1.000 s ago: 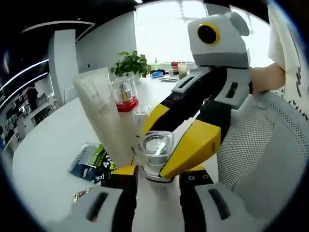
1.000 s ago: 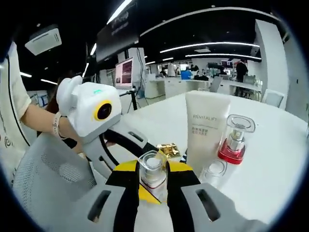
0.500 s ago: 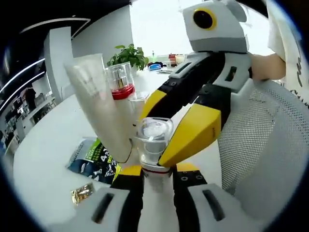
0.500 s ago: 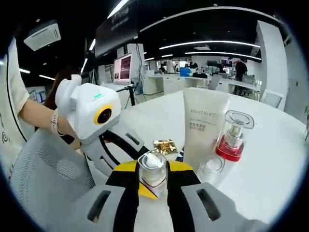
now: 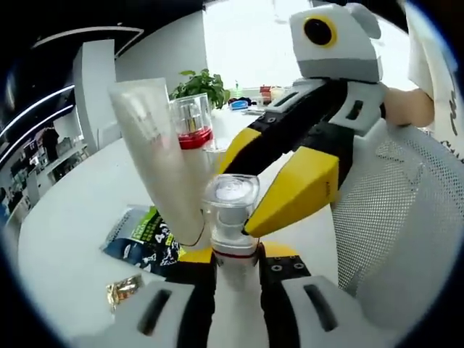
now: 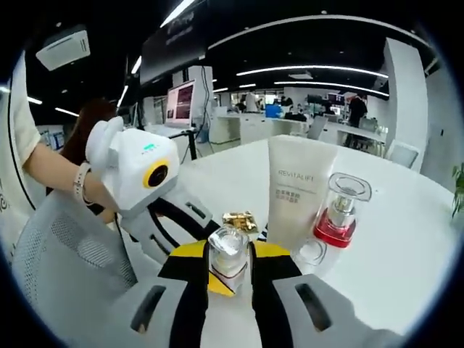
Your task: Arrange the skincare products in the storage area until every visible bottle or jar stands upright without overlapping.
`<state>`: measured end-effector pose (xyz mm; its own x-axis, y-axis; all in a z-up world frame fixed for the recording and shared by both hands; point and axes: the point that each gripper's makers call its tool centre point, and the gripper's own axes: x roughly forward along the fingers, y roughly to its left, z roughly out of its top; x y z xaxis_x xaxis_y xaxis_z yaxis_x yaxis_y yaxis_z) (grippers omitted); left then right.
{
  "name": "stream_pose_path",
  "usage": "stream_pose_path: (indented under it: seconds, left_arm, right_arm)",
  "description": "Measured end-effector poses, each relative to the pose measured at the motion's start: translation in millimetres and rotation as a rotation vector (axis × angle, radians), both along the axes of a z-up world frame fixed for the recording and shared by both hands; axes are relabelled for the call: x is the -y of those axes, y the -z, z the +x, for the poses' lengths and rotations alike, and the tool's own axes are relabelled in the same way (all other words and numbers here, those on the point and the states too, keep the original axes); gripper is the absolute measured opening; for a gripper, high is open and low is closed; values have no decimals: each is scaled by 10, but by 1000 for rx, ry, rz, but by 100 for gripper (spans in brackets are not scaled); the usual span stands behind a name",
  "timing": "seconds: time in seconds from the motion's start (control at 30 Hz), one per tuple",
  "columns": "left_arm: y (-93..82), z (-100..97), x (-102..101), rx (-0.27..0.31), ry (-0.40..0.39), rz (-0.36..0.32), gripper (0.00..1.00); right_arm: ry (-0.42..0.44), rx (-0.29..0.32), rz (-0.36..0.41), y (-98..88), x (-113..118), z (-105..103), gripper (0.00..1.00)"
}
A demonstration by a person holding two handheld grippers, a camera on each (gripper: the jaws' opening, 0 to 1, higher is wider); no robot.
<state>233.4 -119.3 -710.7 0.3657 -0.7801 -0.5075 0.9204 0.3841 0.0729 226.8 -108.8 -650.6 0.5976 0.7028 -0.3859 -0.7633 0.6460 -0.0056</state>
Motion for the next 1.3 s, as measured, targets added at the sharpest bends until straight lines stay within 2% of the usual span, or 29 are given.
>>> stream_pose_path:
  seconds: [0.1, 0.3, 0.37, 0.57, 0.7, 0.93, 1.0, 1.07, 1.3]
  left_arm:
    - [0, 12, 0, 6, -8, 4, 19]
    - [1, 24, 19, 8, -10, 2, 19]
    - [5, 39, 15, 10, -16, 2, 19]
    - [10, 41, 19, 11, -20, -7, 19]
    - [3, 54, 28, 20, -14, -7, 19]
    - [-7, 52, 73, 52, 17, -11, 18]
    - [-6, 54, 71, 49, 15, -16, 19]
    - [-8, 56, 73, 54, 15, -23, 19]
    - [3, 67, 34, 42, 6, -20, 19]
  right_arm:
    - [-2, 13, 9, -43, 5, -1, 22]
    - [-3, 114, 19, -224, 42, -9, 23]
    - [3, 129, 23, -259, 60, -25, 23]
    - [71, 190, -5, -426, 255, -75, 30]
    - [145, 145, -10, -366, 492, -114, 36]
    - [258, 98, -21, -194, 778, -92, 35]
    - [258, 71, -4, -180, 778, -106, 35]
    - [263, 78, 10, -207, 763, -93, 35]
    - [241, 70, -29, -146, 725, -106, 35]
